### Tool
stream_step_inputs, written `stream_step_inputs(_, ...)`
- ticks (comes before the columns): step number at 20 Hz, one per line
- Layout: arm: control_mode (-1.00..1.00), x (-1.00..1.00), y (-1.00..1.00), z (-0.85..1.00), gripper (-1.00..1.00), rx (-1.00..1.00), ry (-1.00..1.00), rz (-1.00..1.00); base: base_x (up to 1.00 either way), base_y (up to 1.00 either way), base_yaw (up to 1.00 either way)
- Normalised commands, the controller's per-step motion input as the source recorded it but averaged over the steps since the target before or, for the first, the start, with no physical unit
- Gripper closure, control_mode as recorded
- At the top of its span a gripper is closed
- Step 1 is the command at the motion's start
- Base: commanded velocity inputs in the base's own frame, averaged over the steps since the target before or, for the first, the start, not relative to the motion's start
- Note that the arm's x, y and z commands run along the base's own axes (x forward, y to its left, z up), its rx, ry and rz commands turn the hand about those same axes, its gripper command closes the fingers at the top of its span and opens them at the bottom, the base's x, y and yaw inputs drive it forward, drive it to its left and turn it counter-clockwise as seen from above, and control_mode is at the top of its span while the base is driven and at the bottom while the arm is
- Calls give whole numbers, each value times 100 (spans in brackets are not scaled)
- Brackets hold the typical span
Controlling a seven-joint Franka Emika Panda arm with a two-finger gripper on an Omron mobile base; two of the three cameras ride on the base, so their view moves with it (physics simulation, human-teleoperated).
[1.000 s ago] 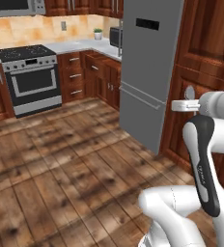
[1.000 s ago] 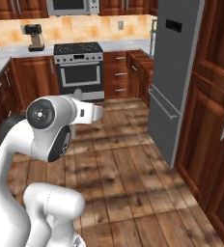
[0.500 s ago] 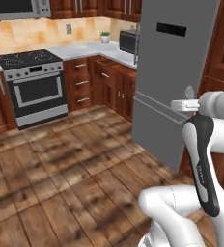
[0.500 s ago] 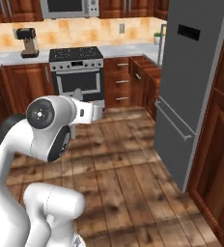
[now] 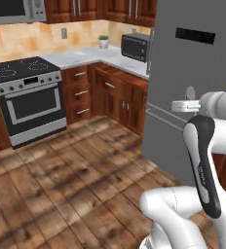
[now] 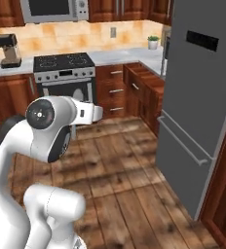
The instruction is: Pick up the metallic utensils from the counter and place them in the open drawer. Make sure not to pick up any wooden utensils.
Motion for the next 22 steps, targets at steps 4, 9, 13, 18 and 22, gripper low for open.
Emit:
stream_step_inputs(4,100,0,0,0,100,0,0,0,100,29,-26)
stream_step_inputs(9,100,0,0,0,100,0,0,0,100,34,-31)
stream_step_inputs(13,100,0,0,0,100,0,0,0,100,54,-41)
stream_step_inputs(18,100,0,0,0,100,0,0,0,100,56,-42)
stream_step_inputs(22,100,0,0,0,100,0,0,0,100,73,-30)
